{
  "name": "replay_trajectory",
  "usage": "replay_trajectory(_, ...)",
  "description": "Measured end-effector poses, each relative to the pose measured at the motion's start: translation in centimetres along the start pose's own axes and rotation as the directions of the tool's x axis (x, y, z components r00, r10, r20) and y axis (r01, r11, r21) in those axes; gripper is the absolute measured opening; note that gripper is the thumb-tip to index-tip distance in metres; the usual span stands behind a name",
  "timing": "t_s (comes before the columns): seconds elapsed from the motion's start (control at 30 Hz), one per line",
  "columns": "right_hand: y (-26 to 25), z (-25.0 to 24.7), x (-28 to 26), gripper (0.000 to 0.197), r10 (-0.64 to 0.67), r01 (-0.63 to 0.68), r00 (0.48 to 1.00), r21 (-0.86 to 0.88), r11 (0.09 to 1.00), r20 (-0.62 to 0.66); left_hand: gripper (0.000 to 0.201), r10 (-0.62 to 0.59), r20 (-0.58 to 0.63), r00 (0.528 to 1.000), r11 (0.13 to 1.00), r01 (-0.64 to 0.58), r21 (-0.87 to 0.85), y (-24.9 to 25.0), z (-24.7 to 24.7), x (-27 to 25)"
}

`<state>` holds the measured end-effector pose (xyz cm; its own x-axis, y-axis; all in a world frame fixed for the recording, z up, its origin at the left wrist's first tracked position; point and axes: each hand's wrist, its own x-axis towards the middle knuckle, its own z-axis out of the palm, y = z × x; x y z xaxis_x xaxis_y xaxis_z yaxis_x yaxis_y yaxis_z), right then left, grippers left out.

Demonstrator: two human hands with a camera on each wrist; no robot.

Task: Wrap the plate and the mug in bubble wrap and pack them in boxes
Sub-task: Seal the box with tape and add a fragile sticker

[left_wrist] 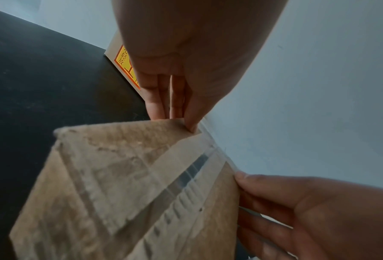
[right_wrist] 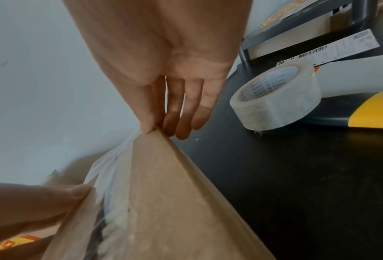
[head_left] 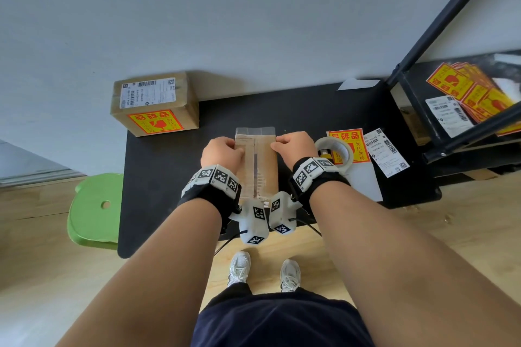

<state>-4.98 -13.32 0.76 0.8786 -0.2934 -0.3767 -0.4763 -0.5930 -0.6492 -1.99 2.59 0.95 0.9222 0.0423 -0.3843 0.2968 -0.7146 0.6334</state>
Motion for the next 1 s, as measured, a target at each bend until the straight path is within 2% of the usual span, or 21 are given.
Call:
replay_trajectory(0.13,0.2,0.1,0.1,0.029,0.015,-0.018,0.998,0.042,0.999,0.055,0.020,0.039,0.086,0.996,0.995,-0.031,-0.092,-0.3,0.3,0.5)
replay_trajectory(0.27,-0.1,0.4,0.2,0.028,0.029,-0.034,0.991,0.038,0.999,0.134,0.022,0.027,0.169,0.985,0.988,-0.001,-0.153,0.0,0.1,0.9)
replay_trajectory(0.37,-0.6,0.5,0.3,0.032,0.065,-0.074,0.989,0.066,0.995,0.134,0.026,0.019,0.222,0.975,0.981,0.025,-0.194,0.0,-0.1,1.2)
replay_trajectory(0.47,-1.0,0.5,0.5,0.043,0.092,-0.111,0.988,0.155,0.982,0.127,0.030,-0.009,0.308,0.951,0.956,0.098,-0.277,-0.3,-0.2,1.9)
replay_trajectory(0.6,-0.9,0.5,1.0,0.041,0.121,-0.158,0.981,0.265,0.951,0.149,0.034,-0.034,0.398,0.917,0.908,0.194,-0.370,-0.7,-0.3,2.7)
replay_trajectory(0.87,0.0,0.2,1.2,0.040,0.078,-0.128,0.977,0.258,0.958,0.197,0.039,0.050,0.489,0.871,0.901,0.171,-0.398,-1.2,-0.3,2.9)
replay_trajectory(1.0,0.6,1.1,1.2,0.034,0.061,-0.124,0.978,0.320,0.939,0.200,0.037,0.072,0.503,0.861,0.909,0.150,-0.388,-1.4,-0.4,3.3)
